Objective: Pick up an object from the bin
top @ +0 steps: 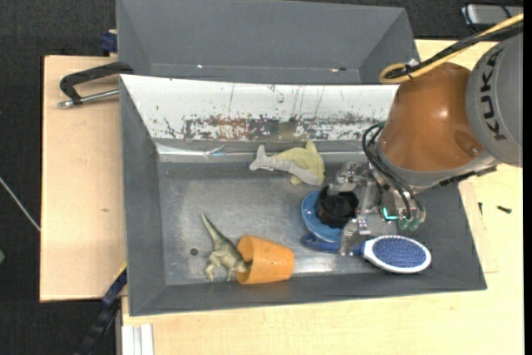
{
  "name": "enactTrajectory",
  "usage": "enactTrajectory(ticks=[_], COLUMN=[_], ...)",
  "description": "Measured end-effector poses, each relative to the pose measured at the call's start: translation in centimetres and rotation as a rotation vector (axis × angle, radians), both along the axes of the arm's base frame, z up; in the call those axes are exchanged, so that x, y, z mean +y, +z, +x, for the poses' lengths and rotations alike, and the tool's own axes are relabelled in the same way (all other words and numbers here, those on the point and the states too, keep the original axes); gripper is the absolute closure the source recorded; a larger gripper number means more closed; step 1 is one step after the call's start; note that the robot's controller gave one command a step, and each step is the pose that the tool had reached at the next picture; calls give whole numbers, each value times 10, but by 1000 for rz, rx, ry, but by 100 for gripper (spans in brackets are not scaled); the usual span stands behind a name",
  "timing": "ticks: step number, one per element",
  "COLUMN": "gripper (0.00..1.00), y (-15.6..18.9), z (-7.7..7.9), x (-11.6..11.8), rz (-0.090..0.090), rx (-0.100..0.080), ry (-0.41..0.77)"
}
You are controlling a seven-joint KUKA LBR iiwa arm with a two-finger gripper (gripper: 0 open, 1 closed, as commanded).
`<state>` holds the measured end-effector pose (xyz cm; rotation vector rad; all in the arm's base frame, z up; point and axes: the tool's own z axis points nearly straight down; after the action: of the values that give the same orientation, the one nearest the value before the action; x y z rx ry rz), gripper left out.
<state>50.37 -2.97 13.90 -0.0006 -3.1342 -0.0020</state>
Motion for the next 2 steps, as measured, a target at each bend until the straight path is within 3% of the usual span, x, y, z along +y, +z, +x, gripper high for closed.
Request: enactTrajectory(ticks=[1,2], gripper=[0,100], y=[-60,-56], z=[26,29], x=[-7,-7], rz=[-1,-2], rx=[-25,-35], ry=[171,171])
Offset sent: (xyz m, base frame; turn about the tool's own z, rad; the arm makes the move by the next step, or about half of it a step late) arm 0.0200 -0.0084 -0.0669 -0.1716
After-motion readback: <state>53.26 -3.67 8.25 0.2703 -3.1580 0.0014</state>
